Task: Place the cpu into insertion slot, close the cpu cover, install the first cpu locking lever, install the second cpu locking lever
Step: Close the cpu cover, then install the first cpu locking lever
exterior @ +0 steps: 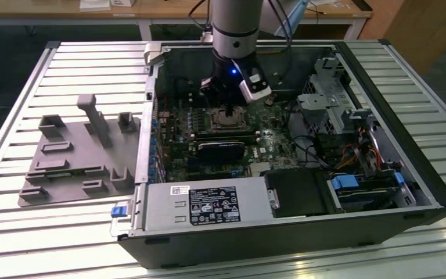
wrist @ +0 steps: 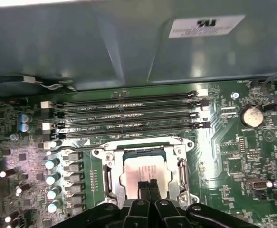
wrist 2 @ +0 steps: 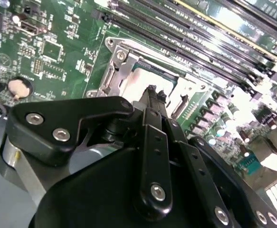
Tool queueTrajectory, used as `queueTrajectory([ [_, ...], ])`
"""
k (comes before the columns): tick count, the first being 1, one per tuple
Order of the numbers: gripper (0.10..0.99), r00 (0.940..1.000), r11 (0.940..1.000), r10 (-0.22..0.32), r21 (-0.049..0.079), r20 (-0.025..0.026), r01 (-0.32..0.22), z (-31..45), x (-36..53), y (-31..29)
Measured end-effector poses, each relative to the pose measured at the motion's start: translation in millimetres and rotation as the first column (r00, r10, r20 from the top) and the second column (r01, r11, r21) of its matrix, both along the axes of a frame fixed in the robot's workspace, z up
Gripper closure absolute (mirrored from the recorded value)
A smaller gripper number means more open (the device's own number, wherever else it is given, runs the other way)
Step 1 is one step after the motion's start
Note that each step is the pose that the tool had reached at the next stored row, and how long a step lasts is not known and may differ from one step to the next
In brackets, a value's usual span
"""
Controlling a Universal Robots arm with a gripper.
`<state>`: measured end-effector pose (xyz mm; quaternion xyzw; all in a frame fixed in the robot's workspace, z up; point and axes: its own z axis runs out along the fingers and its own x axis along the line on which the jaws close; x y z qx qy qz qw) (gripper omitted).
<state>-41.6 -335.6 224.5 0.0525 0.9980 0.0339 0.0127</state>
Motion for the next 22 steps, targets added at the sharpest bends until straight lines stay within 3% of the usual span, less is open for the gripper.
queueTrajectory([
  [8, 0.98, 1.0, 1.0, 0.0, 0.0, 0.0002, 0.0, 18.5, 0.0, 0.0],
  [22, 0.98, 1.0, 1.0, 0.0, 0.0, 0.0003, 0.0, 19.3, 0.0, 0.0],
])
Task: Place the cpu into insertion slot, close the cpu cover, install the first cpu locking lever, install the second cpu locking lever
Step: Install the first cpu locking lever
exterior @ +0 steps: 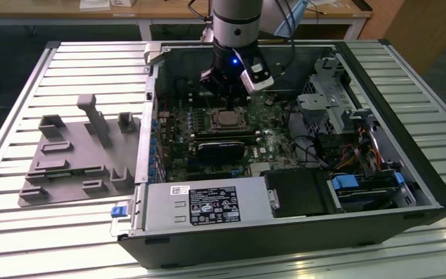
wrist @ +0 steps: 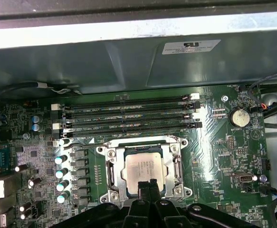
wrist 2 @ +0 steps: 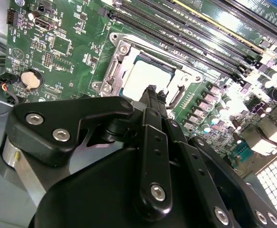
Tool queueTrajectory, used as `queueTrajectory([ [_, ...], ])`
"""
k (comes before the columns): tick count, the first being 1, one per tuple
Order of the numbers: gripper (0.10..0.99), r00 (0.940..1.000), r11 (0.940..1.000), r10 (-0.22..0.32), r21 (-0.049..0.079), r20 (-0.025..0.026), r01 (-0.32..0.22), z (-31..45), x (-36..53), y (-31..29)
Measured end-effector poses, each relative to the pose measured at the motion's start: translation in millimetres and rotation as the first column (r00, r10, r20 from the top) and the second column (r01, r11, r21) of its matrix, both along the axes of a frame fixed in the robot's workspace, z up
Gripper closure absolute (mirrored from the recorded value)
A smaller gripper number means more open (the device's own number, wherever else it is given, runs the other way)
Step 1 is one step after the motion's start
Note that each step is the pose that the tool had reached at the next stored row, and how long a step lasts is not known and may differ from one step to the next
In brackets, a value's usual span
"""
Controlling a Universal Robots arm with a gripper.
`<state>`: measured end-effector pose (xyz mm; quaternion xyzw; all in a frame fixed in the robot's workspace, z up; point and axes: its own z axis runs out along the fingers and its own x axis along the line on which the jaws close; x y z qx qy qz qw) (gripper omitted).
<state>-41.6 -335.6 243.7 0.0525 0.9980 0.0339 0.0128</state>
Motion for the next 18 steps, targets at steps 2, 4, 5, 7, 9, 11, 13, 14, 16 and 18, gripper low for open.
queueTrajectory([
  [2, 0.98, 1.0, 1.0, 0.0, 0.0, 0.0, 0.0, 0.1, 0.0, 0.0],
  [4, 0.98, 1.0, 1.0, 0.0, 0.0, -0.0002, 0.0, 0.5, 0.0, 0.0],
  [5, 0.98, 1.0, 1.0, 0.0, -0.001, -0.0003, 0.0, 1.2, 0.0, 0.0],
  [7, 0.98, 1.0, 1.0, 0.0, 0.0, 0.0, 0.0, 3.7, 0.0, 0.0],
  [9, 0.98, 1.0, 1.0, 0.0, 0.0, -0.0001, 0.0, 6.9, 0.0, 0.0],
  [11, 0.98, 1.0, 1.0, 0.0, 0.0, 0.0, 0.0, 9.1, 0.0, 0.0],
  [13, 0.98, 1.0, 1.0, 0.0, 0.0, 0.0001, 0.0, 9.6, 0.0, 0.1],
  [14, 0.98, 1.0, 1.0, 0.0, 0.0, 0.0002, 0.0, 9.6, 0.0, 0.1],
  [16, 0.98, 1.0, 1.0, 0.0, 0.0, 0.0001, 0.0, 9.7, -0.1, 0.1],
  [18, 0.98, 1.0, 1.0, 0.0, 0.0, -0.0001, 0.0, 9.8, -1.2, 0.1],
])
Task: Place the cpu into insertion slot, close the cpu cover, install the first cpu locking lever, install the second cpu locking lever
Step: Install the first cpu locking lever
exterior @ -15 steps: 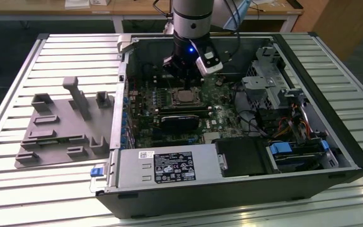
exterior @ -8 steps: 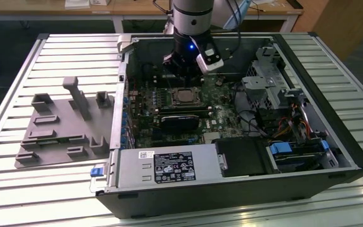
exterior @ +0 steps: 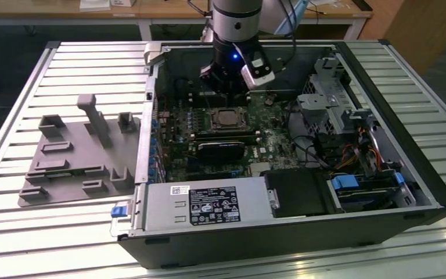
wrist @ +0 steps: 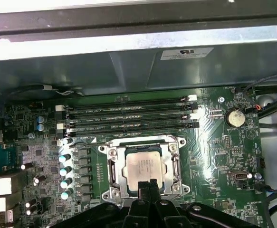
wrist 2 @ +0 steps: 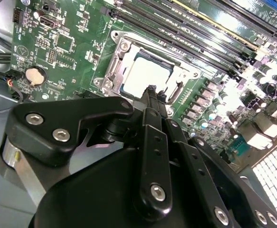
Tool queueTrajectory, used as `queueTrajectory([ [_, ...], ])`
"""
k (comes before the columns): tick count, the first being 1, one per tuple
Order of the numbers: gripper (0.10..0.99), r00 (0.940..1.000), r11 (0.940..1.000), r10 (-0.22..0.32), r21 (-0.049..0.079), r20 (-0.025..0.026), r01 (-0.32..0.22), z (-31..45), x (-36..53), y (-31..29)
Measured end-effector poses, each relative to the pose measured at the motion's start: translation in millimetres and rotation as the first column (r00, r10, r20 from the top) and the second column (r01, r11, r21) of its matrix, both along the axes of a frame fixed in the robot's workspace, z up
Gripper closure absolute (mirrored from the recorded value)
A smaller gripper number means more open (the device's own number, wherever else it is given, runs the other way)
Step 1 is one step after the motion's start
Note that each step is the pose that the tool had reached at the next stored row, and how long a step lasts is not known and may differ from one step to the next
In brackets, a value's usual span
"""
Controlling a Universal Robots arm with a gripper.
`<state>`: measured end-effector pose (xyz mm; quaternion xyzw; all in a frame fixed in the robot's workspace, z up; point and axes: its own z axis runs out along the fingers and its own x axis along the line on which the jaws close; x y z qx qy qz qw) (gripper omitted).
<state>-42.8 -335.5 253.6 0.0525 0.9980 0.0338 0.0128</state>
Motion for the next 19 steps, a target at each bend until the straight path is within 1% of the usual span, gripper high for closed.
queueTrajectory([
  [2, 0.98, 1.0, 1.0, 0.0, 0.0, 0.0005, 0.0, 0.0, -3.8, -0.1],
  [8, 0.98, 1.0, 1.0, 0.0, 0.0, 0.005, 0.0, -0.1, -18.6, 0.0],
  [19, 0.98, 1.0, 1.0, 0.0, 0.0, 0.0083, 0.0, -0.1, -40.8, 0.0],
])
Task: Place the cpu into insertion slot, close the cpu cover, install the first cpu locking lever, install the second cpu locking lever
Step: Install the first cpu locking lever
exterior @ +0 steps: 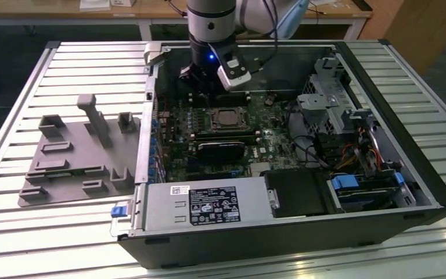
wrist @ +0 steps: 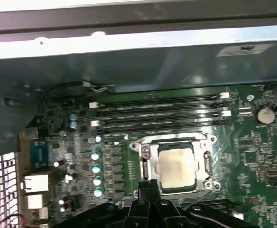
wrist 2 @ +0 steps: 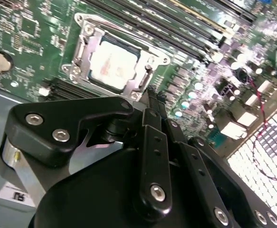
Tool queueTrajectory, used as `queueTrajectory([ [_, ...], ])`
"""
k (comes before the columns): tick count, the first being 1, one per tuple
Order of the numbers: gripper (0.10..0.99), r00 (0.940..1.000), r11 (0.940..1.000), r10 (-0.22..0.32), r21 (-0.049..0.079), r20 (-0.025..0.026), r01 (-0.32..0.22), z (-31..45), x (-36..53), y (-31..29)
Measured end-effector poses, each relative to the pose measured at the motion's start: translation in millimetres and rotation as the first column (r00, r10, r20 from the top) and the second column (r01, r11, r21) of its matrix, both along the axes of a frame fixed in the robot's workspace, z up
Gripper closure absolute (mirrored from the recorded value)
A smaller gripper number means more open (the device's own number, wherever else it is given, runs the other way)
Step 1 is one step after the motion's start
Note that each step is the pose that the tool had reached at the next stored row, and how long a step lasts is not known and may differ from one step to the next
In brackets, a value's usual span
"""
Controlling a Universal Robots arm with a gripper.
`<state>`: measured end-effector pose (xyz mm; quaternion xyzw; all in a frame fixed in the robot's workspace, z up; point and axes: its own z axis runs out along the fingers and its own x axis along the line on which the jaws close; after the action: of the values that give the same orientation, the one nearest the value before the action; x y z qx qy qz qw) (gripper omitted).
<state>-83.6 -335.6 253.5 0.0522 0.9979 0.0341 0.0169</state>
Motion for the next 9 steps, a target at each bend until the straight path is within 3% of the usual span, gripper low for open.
queueTrajectory([
  [9, 0.98, 1.0, 1.0, 0.0, 0.0, 0.0014, 0.0, 0.0, -20.2, 0.0],
])
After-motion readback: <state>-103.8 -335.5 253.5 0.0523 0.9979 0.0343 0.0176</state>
